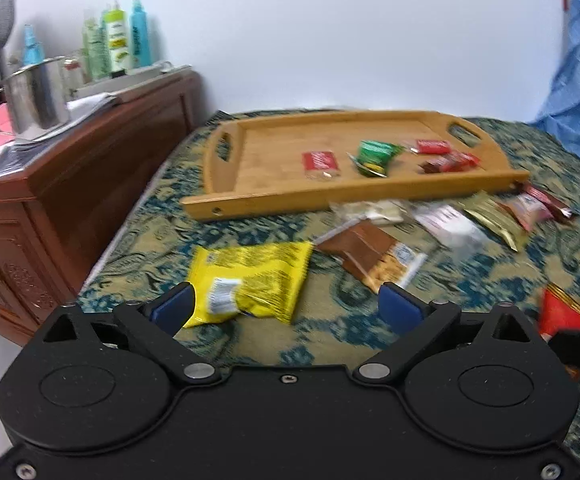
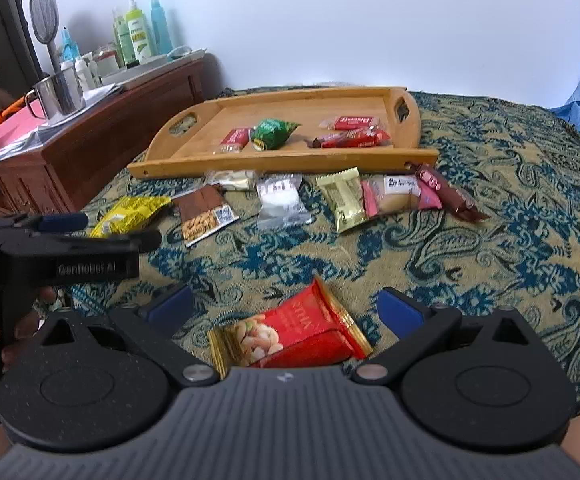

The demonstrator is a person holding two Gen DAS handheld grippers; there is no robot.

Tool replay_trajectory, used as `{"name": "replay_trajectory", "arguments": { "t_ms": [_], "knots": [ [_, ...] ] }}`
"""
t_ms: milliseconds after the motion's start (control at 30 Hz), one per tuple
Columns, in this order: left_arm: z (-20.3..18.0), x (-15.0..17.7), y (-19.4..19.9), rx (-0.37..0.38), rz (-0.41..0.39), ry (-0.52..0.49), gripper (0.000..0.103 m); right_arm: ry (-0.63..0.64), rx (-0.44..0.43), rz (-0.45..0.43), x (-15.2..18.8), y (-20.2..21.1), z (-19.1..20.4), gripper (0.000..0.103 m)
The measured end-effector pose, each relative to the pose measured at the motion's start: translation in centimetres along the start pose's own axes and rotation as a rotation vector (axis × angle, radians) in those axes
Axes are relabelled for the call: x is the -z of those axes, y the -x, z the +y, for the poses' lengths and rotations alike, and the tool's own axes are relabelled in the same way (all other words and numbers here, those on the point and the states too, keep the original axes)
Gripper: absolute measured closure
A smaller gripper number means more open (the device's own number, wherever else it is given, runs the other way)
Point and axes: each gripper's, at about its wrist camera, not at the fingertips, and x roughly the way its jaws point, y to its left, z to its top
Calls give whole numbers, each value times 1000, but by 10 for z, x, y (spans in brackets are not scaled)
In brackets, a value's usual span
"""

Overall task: Organize snacks
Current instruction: 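Grasp the yellow packet with left gripper while right grasps red cashew packet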

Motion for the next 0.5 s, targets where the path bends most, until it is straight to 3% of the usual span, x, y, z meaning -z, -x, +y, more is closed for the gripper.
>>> {"name": "replay_trajectory", "arguments": {
  "t_ms": [500],
  "knots": [
    [9, 7, -25, -11, 34, 16, 3, 15, 8, 61, 13, -15, 3, 0]
  ]
}}
